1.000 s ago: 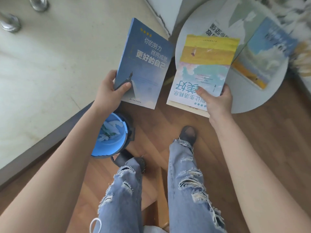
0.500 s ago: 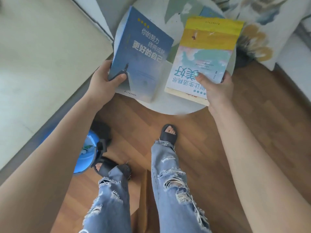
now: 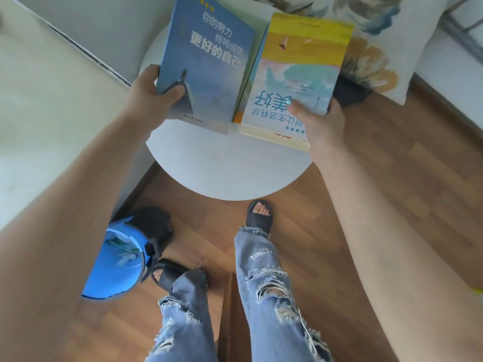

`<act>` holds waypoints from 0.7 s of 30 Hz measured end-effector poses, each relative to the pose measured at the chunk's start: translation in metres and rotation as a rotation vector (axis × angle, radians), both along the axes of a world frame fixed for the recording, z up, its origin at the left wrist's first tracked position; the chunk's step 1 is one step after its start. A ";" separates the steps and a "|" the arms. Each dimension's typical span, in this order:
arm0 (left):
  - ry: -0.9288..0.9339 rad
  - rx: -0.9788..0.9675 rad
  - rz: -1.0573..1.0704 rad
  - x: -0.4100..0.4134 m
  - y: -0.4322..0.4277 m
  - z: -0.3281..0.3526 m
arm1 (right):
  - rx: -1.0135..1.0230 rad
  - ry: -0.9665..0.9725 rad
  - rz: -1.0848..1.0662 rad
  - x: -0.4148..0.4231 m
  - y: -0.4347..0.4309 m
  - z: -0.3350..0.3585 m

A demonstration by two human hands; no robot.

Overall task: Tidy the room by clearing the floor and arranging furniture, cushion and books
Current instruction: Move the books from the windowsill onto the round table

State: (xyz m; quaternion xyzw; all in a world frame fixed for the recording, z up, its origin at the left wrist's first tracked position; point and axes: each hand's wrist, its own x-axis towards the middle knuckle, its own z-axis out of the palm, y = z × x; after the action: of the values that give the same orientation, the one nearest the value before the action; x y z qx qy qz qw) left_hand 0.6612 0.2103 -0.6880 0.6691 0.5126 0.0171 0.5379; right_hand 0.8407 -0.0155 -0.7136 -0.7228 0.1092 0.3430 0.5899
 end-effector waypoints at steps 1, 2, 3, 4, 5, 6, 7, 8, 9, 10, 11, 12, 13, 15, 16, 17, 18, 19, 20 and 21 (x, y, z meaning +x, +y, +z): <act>0.005 -0.002 -0.006 0.006 0.001 -0.001 | -0.003 0.000 -0.001 0.001 0.003 -0.001; 0.011 -0.001 -0.013 0.012 0.003 -0.002 | -0.011 -0.002 0.000 0.002 0.005 -0.002; 0.022 0.002 -0.018 0.017 0.004 -0.004 | -0.022 -0.005 -0.004 0.002 0.008 -0.004; 0.033 0.013 -0.025 0.021 0.007 -0.006 | -0.032 -0.007 -0.008 0.003 0.011 -0.006; 0.051 0.035 -0.037 0.025 0.009 -0.009 | -0.035 -0.006 -0.014 0.004 0.013 -0.007; 0.071 0.070 -0.054 0.028 0.010 -0.013 | -0.037 -0.009 -0.017 0.005 0.015 -0.008; 0.097 0.114 -0.070 0.031 0.011 -0.015 | -0.038 -0.012 -0.021 0.006 0.017 -0.010; 0.117 0.152 -0.083 0.032 0.012 -0.018 | -0.048 -0.020 -0.019 0.006 0.019 -0.010; 0.132 0.171 -0.086 0.033 0.014 -0.021 | -0.059 -0.029 -0.014 0.006 0.021 -0.010; 0.137 0.181 -0.085 0.033 0.015 -0.024 | -0.073 -0.046 -0.003 0.005 0.022 -0.010; 0.143 0.190 -0.085 0.033 0.016 -0.025 | -0.078 -0.066 0.006 0.005 0.022 -0.011; 0.153 0.201 -0.087 0.032 0.016 -0.026 | -0.079 -0.088 0.021 0.004 0.023 -0.011; 0.167 0.219 -0.093 0.033 0.016 -0.026 | -0.074 -0.114 0.035 0.004 0.024 -0.010; 0.185 0.272 -0.108 0.032 0.016 -0.028 | -0.078 -0.156 0.061 0.004 0.026 -0.008; 0.192 0.291 -0.115 0.031 0.016 -0.029 | -0.101 -0.168 0.073 0.004 0.026 -0.008; 0.198 0.306 -0.124 0.031 0.016 -0.030 | -0.131 -0.178 0.075 0.005 0.026 -0.008; 0.207 0.325 -0.135 0.030 0.017 -0.030 | -0.167 -0.192 0.093 0.006 0.026 -0.008; 0.217 0.346 -0.146 0.029 0.017 -0.031 | -0.229 -0.215 0.132 0.006 0.026 -0.008; 0.228 0.365 -0.155 0.028 0.017 -0.032 | -0.343 -0.265 0.193 0.006 0.026 -0.008; 0.234 0.380 -0.165 0.027 0.017 -0.033 | -0.478 -0.327 0.264 0.006 0.025 -0.008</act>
State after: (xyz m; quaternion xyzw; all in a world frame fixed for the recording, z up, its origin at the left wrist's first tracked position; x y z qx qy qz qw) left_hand 0.6880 0.2272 -0.7208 0.7953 0.5026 -0.0083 0.3387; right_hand 0.8464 0.0097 -0.7213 -0.8943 -0.0043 0.2604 0.3638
